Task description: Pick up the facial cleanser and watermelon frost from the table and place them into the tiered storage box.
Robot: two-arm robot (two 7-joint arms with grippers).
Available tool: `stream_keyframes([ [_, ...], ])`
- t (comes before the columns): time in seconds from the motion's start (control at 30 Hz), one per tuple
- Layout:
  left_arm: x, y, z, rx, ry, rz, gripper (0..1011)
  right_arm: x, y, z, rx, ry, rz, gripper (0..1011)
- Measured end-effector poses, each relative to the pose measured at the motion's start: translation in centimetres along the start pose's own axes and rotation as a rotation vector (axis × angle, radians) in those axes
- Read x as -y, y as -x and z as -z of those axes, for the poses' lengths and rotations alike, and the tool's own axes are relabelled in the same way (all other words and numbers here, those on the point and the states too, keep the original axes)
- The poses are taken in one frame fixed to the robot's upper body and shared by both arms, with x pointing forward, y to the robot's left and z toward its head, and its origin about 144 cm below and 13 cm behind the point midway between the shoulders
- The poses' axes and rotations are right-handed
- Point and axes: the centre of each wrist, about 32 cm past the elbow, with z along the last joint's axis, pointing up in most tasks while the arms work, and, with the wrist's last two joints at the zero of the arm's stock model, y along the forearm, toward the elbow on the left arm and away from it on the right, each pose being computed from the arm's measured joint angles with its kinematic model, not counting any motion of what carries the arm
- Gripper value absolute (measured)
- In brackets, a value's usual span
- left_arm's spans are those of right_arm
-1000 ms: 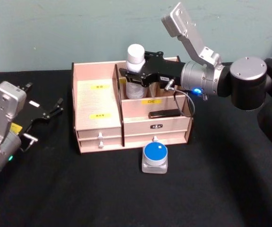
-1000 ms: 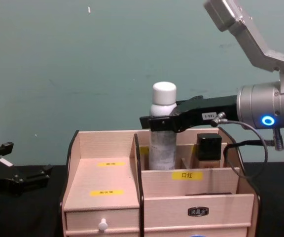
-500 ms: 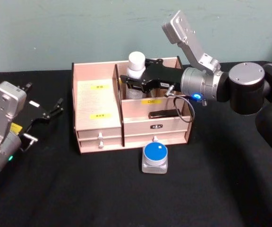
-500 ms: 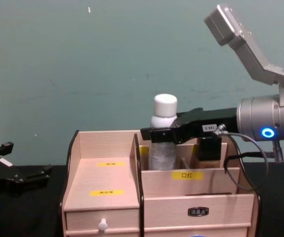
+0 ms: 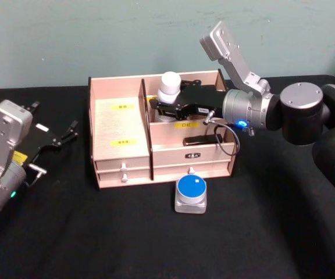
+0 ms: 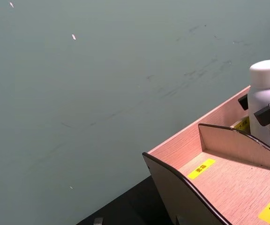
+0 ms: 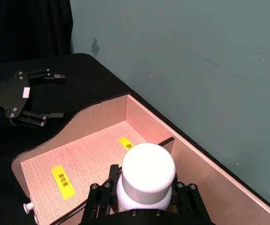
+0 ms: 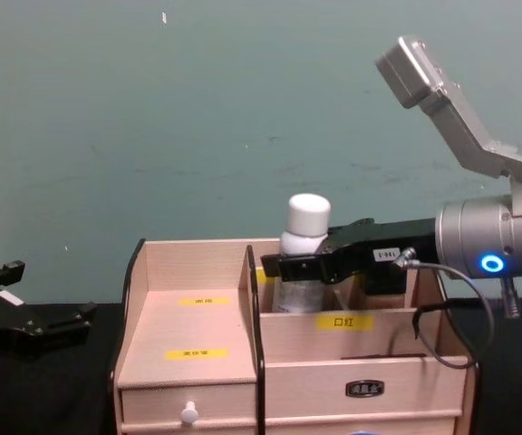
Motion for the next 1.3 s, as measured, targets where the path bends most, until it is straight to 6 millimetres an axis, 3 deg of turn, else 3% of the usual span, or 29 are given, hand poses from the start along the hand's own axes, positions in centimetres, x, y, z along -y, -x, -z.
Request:
stream_keyframes([
  [0.97,0.0,0.0,0.0,0.0,0.0,0.0,1010,-0.35,-0.19,0.54,-0.019,0.015,-0.001,596],
  [1.3,0.0,0.0,0.0,0.0,0.0,0.0,1010,-0.17,-0.14,0.41,-0.008,0.009,0.005,873],
])
